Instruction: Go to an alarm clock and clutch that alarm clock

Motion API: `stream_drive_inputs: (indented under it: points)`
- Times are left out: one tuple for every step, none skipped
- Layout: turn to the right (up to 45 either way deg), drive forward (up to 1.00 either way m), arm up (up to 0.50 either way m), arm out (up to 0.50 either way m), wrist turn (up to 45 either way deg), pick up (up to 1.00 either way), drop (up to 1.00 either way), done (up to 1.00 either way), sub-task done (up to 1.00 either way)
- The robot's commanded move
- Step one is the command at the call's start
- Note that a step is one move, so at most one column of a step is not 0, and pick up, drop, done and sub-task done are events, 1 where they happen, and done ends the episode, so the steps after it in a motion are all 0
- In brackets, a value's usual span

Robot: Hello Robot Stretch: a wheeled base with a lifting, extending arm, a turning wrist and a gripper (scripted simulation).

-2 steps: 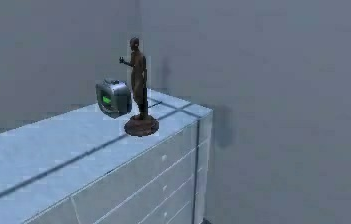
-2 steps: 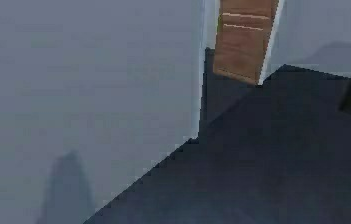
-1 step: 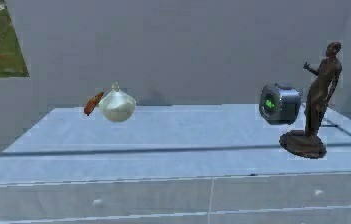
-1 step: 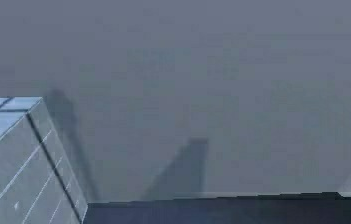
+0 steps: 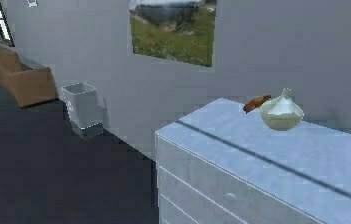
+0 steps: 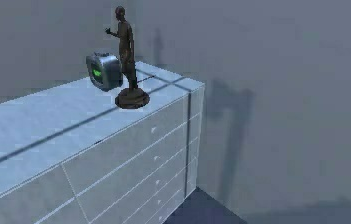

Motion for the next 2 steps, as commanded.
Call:
stream_drive_inputs:
  points:
    - [-15.0, 0.00, 0.00, 0.00, 0.0, 0.00, 0.00, 0.00, 0.00]
    - [45.0, 0.00, 0.00, 0.00, 0.0, 0.00, 0.00, 0.00, 0.00]
